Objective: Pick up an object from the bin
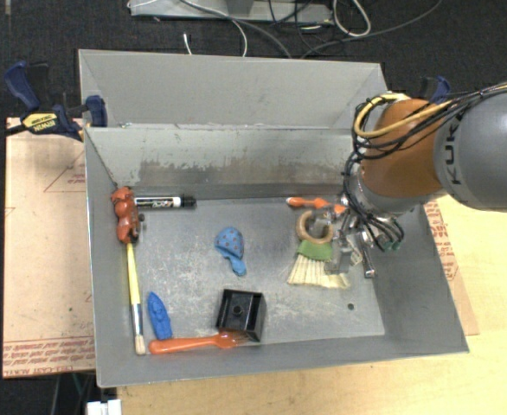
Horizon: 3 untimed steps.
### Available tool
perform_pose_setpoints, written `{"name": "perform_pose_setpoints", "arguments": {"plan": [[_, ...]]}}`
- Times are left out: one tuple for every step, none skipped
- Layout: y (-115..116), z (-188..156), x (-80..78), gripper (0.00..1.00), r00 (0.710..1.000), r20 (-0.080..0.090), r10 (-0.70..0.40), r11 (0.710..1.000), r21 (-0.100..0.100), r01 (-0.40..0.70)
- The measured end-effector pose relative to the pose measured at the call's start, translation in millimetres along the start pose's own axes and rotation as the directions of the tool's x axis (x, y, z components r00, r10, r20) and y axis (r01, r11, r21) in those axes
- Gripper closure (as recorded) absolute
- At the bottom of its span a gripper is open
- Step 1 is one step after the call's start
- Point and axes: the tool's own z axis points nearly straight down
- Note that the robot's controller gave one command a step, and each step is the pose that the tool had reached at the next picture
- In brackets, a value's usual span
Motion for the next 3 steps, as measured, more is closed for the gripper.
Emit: {"name": "perform_pose_setpoints", "arguments": {"plan": [[0, 0, 0.0, 1.00, 1.000, 0.000, 0.001, 1.000, 0.000, -0.001], [0, -5, -0.5, 1.00, 1.000, 0.001, 0.001, 1.000, 0.000, -0.001], [0, -11, -0.6, 1.00, 1.000, 0.002, 0.002, 1.000, 0.000, -0.002]]}}
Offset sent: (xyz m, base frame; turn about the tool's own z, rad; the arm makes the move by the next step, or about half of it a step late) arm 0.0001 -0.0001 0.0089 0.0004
